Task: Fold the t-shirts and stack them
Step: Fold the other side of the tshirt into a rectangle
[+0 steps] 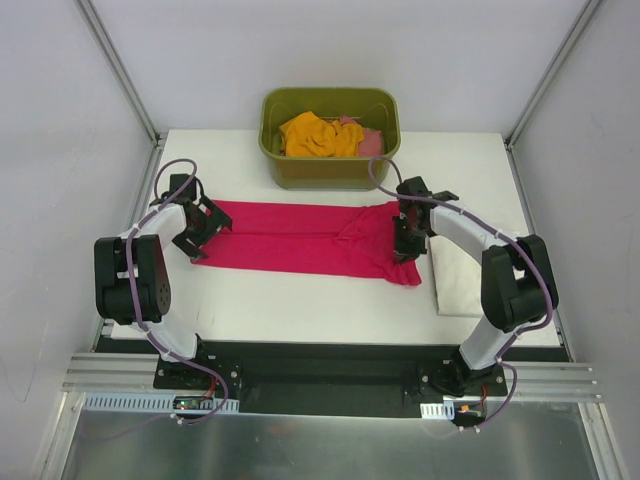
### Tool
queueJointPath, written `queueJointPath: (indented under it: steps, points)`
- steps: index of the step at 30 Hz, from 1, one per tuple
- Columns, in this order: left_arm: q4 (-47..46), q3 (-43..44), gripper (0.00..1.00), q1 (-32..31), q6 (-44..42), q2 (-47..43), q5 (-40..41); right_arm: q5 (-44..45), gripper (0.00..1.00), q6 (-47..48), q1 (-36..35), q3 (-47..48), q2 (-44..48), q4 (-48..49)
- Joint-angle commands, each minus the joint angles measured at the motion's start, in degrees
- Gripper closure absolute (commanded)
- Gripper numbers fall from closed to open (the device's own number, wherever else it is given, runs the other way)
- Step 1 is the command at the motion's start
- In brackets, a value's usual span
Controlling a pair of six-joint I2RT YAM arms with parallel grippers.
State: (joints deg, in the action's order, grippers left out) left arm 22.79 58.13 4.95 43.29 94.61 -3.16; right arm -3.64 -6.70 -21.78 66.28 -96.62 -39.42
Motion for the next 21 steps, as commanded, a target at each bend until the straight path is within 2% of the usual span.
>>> queueJointPath:
  steps: [1, 6, 10, 18, 21]
  points:
    - [-0.46, -0.30, 0.01, 0.23, -2.07, 0.58, 2.54, 2.92, 0.89, 0.10, 1.21, 3.32, 0.47, -2.04]
    - [-0.46, -0.30, 0.01, 0.32, -2.68, 1.63, 4.11, 8.03, 0.92, 4.41, 1.39, 10.60, -0.41, -8.21]
    - [-0.46, -0.30, 0.01, 0.67, -2.94, 2.07, 4.47, 9.18, 0.92, 8.26, 2.00, 15.27, -4.96, -13.82]
    - [0.59, -0.30, 0.01, 1.55, -3.47, 1.90, 5.00, 10.67, 0.84, 10.04, 3.67, 18.62, -13.85, -20.43]
    - [1.12, -0.03, 0.01, 1.64, -3.65, 1.37, 5.09, 8.40, 0.73, 10.48, 3.85, 18.36, -15.44, -20.35]
